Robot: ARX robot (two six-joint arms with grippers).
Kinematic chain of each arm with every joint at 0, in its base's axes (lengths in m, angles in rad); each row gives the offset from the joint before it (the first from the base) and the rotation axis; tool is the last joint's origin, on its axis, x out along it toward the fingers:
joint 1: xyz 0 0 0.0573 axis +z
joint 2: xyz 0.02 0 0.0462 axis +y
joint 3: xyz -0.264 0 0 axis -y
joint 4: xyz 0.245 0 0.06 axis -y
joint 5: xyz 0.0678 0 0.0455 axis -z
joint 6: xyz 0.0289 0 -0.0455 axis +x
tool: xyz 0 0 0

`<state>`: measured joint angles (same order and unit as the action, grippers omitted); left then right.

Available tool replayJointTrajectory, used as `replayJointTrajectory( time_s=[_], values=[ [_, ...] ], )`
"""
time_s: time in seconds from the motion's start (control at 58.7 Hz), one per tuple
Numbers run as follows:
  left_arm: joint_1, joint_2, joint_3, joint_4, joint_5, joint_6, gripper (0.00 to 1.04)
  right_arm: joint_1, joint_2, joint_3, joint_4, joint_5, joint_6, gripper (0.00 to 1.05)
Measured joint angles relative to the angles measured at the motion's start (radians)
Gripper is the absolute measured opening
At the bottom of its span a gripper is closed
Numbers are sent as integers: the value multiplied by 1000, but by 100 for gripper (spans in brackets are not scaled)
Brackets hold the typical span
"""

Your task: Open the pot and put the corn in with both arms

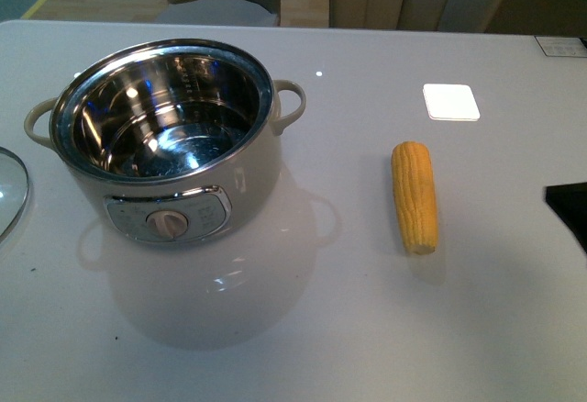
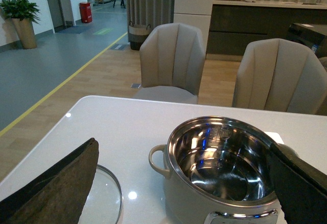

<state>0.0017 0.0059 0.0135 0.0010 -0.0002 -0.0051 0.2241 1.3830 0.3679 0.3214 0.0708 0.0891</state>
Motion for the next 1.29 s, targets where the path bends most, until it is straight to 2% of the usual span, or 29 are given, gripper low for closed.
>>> replayJointTrajectory(
  time_s=[0.153, 0.511, 1.295],
  values=[
    [0, 0, 0, 0, 0, 0, 98, 39, 267, 138, 52, 8, -4, 96],
    [0, 0, 0, 0, 0, 0, 98, 103, 607, 386, -2, 95, 56, 96],
    [0, 0, 0, 0, 0, 0, 98, 135, 857, 629, -95, 120, 142, 96]
  ],
)
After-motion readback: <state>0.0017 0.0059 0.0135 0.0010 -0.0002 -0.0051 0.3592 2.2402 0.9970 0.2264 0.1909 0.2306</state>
